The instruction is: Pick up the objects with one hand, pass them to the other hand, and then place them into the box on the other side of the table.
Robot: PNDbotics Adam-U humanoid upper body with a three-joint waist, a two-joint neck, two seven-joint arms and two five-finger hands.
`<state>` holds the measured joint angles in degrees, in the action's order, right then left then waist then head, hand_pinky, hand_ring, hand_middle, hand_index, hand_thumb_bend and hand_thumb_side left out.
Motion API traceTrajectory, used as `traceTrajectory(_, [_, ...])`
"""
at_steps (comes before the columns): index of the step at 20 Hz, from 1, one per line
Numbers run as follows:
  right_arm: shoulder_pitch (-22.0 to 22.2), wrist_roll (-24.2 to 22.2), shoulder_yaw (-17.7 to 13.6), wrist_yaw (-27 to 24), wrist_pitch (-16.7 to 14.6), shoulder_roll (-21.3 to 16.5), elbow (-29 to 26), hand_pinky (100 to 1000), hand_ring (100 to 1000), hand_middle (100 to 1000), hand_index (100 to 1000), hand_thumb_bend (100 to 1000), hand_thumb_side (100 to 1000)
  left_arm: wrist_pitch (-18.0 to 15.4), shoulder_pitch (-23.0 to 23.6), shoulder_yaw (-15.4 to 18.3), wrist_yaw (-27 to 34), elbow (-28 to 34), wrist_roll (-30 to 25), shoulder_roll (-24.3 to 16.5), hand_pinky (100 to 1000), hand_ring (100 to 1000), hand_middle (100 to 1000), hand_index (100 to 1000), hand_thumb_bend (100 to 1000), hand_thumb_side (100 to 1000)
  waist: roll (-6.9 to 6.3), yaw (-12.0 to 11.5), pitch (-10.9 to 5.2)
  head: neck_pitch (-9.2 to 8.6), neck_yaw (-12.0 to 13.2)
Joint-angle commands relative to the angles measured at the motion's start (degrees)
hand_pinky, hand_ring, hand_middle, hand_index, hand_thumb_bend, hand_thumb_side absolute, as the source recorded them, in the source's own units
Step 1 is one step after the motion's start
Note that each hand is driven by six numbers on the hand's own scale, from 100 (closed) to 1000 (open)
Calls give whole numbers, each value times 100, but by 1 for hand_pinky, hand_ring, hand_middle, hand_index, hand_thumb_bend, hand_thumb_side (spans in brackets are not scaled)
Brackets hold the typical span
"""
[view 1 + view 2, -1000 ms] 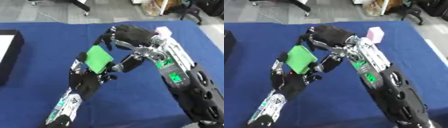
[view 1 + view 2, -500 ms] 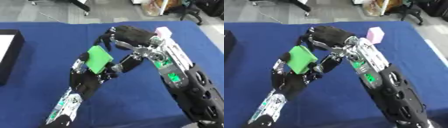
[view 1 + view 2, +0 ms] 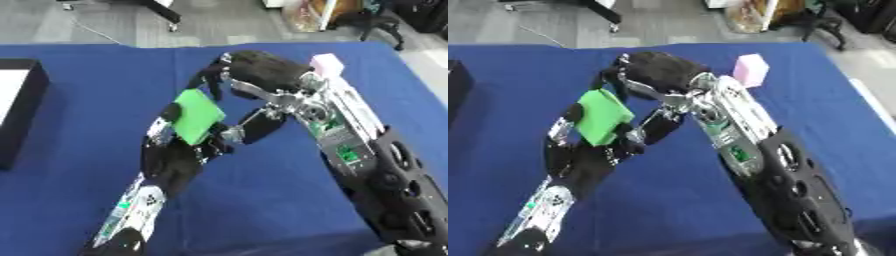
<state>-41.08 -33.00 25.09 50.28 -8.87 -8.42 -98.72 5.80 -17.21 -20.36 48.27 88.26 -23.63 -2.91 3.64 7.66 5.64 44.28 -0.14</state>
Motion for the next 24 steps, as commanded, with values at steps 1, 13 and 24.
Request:
traceTrajectory(1, [-36, 40, -56, -28, 26, -130, 94, 730, 721, 508, 525, 318, 225, -32, -164, -10, 38, 272, 51, 97, 682, 485, 420, 601, 129, 613, -19, 4, -54, -17, -15])
traceTrajectory(13, [-46, 126, -85, -375, -41, -183, -142, 757, 776, 682, 839, 536, 387, -31, -175, -14, 38, 264, -1, 91, 682, 478, 409, 588, 181, 605, -20, 24, -58, -17, 4])
traceTrajectory(24, [-90, 22, -222, -580, -40, -306, -554, 768, 786, 701, 855, 543, 429, -85, -154, 11, 30, 281, -139, 73, 690, 485, 417, 595, 242, 602, -22, 58, -71, -17, 26])
